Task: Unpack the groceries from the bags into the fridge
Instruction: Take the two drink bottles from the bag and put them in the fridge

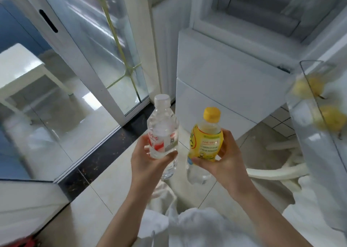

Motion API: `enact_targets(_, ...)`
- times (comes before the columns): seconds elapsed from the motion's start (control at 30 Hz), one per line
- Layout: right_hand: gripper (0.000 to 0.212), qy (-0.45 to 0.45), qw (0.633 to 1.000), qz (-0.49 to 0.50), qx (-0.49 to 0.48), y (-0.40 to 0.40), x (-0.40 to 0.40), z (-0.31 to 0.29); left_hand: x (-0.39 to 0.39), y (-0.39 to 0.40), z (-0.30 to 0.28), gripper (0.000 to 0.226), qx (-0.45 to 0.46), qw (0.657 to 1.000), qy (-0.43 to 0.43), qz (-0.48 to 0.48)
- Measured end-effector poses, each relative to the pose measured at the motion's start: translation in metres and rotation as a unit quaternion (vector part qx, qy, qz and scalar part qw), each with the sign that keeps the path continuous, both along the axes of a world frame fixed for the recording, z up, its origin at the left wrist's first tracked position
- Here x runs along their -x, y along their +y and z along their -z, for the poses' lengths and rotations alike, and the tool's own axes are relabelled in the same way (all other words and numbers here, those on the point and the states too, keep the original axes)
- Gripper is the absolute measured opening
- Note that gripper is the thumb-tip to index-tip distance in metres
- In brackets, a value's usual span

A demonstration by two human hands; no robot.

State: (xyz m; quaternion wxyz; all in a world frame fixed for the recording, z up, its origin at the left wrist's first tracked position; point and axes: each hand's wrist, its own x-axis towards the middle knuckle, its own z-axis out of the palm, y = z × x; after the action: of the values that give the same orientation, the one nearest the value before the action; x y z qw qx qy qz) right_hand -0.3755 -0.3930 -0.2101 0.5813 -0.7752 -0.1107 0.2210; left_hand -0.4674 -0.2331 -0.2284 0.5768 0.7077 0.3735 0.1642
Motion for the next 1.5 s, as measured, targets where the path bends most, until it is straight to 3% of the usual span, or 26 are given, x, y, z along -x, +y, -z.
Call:
enact_targets(0.23, 0.073, -0.003, 0.993, 0.118, -0.031, 0.073, -0.053, -0.017, -0.086, 0.095, -0.015, 0.060, -0.033, 0.995, 0.009, 0.097)
enact_targets(0.47, 0.071, -0.024, 0.979, 0.197, -0.038, 0.107, -0.111, -0.038, -0.176, 0.139, -0.021, 0.064, -0.038, 0.981, 0.010, 0.189)
enact_targets(0.7, 0.070, -0.071, 0.963, 0.254, -0.054, 0.109, -0.193, -0.061, -0.279, 0.138, -0.050, 0.057, -0.055, 0.965, -0.046, 0.254)
enact_targets(1.1, 0.069, -0.161, 0.943, 0.283, -0.076, 0.084, -0.356, -0.117, -0.452, 0.104, -0.106, 0.051, -0.041, 0.959, -0.148, 0.239)
enact_targets(1.5, 0.077, -0.231, 0.913, 0.327, -0.081, 0.079, -0.464, -0.171, -0.574, 0.095, -0.173, 0.053, -0.051, 0.928, -0.252, 0.271)
